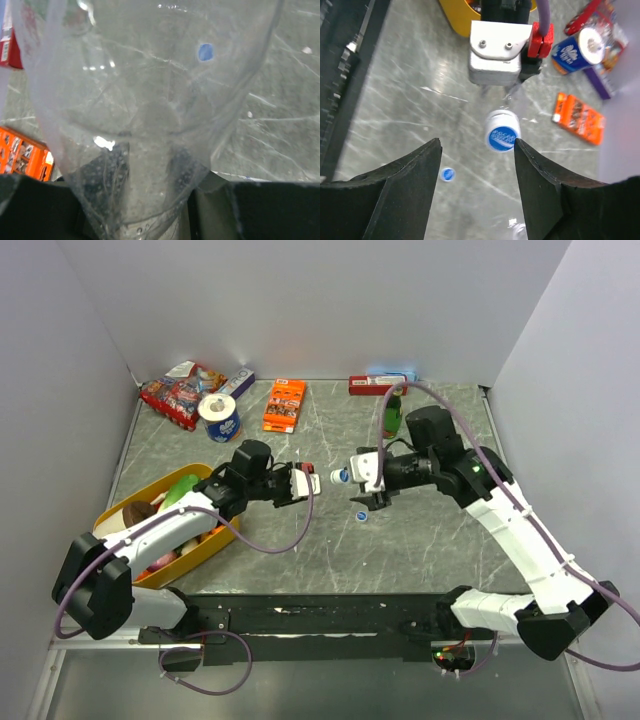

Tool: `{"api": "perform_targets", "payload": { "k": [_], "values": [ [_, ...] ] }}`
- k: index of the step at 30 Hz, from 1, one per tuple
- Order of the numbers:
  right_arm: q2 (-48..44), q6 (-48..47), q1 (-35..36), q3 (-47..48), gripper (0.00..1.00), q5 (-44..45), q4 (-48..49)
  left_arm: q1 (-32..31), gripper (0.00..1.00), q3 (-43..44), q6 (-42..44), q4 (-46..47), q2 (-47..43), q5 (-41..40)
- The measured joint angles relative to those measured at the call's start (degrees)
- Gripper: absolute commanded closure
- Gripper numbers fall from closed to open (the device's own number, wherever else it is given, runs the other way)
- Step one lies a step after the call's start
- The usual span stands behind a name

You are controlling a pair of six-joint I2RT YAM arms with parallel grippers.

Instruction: Screw on the bottle caps

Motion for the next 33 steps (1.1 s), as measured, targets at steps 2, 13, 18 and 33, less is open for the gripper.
{"api": "perform_targets", "payload": {
  "k": [2,13,18,33],
  "values": [
    [0.1,-3.2,1.2,-1.1,0.34,1.5,1.2,0.0,0.99,0.4,1.2,-1.7,0.0,1.3],
    [0.8,-11.4,4.5,-2.0,0.53,4.6,2.7,0.0,0.99,1.1,3.6,-3.9,0.0,3.5],
    [2.8,-12.1,5.0,-1.1,0.97,4.8,2.3,0.1,0.99,0.9,4.0,-3.9,-0.1,3.0],
    [29.0,58.9,-6.2,24.5,0.98,13.1,7.5,-7.2,0.99,0.5,-18.0,23.1,10.9,-42.9]
  ]
}}
